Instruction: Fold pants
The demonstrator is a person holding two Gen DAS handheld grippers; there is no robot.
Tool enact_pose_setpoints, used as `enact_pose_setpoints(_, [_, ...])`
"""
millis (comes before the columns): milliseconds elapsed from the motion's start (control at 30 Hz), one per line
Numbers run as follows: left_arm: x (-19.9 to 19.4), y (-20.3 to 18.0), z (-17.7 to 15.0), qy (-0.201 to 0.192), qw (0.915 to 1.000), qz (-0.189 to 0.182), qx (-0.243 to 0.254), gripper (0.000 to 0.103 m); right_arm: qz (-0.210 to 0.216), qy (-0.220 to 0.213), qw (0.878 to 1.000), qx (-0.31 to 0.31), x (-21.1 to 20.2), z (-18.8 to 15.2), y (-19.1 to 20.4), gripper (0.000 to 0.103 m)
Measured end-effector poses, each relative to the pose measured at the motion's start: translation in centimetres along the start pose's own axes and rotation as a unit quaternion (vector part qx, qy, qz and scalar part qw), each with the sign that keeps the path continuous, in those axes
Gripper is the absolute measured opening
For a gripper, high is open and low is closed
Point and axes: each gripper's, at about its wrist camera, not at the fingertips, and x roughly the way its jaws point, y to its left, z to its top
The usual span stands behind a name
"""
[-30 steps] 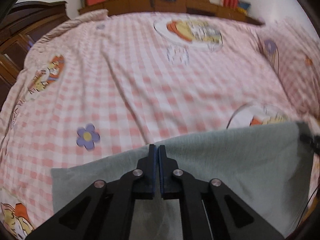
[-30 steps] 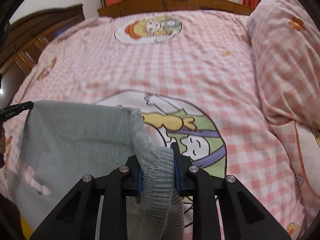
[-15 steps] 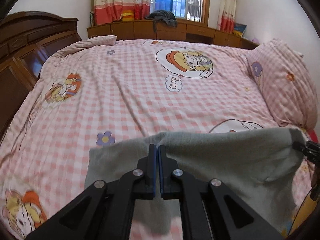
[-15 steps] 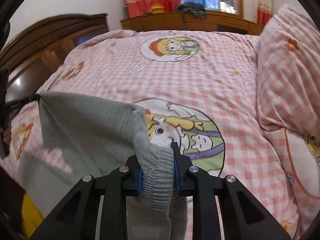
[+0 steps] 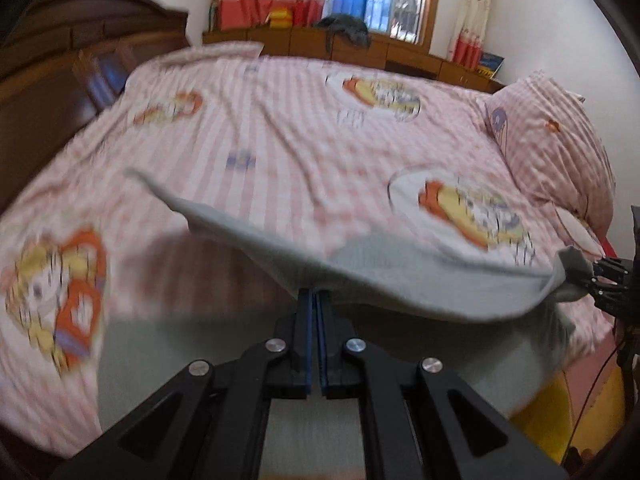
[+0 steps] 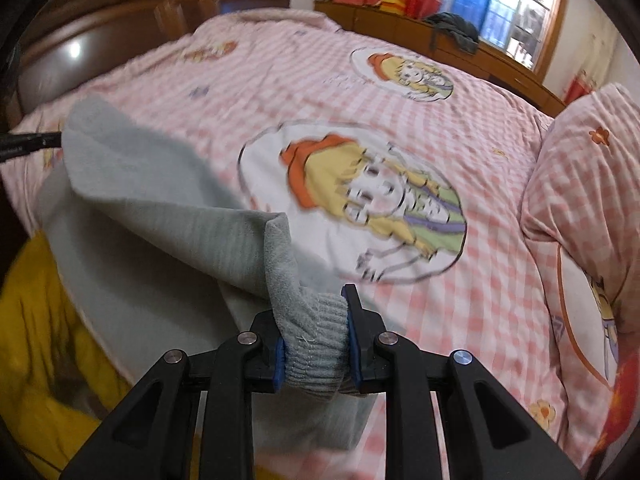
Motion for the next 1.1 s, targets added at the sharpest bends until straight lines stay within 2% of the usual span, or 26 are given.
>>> enact_pose_setpoints(133, [1.0,0.4,-4.0,0.048,0.9988,0.005,-0.008,0.002,-0.017,0.025,0.999,-0.021,0.8,-2.5,2.0,0.024])
enact_pose_setpoints(267, [2.0,0.9,-6.6,0.081,0.9964,0.007,-0.023,0.002,-0.039,0.045,0.998,0.002,1.4,-4.2,2.7,0.030])
enact_pose_setpoints(333, [2.5,1.1,-7.4,0.096,0.9949,0.007,-0.032,0.002,-0.050,0.050,0.997,0.027,1.3,-5.0,2.5,0.040])
enact_pose_setpoints(400, [2.6,1.4,-7.9,0.104,0.9937,0.002,-0.042,0.002,-0.061,0.046,0.995,0.060,0.8,-5.7,2.0,0.058])
enact_pose_setpoints(467, [2.5,1.7,-8.2,0.107,0.9931,-0.004,-0.047,0.003,-0.064,0.041,0.993,0.093,0.3,-6.2,1.3,0.064])
enact_pose_setpoints(533, [2.2,1.9,-8.2,0.107,0.9928,-0.011,-0.052,0.011,-0.057,0.038,0.988,0.135,-0.5,-6.9,0.5,0.064])
enact_pose_setpoints(600, [2.0,2.0,-8.1,0.106,0.9923,-0.023,-0.059,0.026,-0.046,0.036,0.982,0.181,-1.4,-7.5,-0.3,0.064])
enact_pose_setpoints(667, [1.9,2.1,-7.8,0.103,0.9921,-0.034,-0.065,0.032,-0.046,0.038,0.977,0.203,-2.1,-7.9,-0.6,0.064])
enact_pose_setpoints(900, [2.8,1.8,-7.2,0.112,0.9892,-0.055,-0.077,0.039,-0.058,0.071,0.972,0.218,-3.4,-8.5,0.1,0.064])
enact_pose_setpoints(1100, [3.6,2.2,-7.1,0.117,0.9879,-0.051,-0.088,0.042,-0.073,0.107,0.967,0.218,-4.8,-9.2,-0.2,0.064])
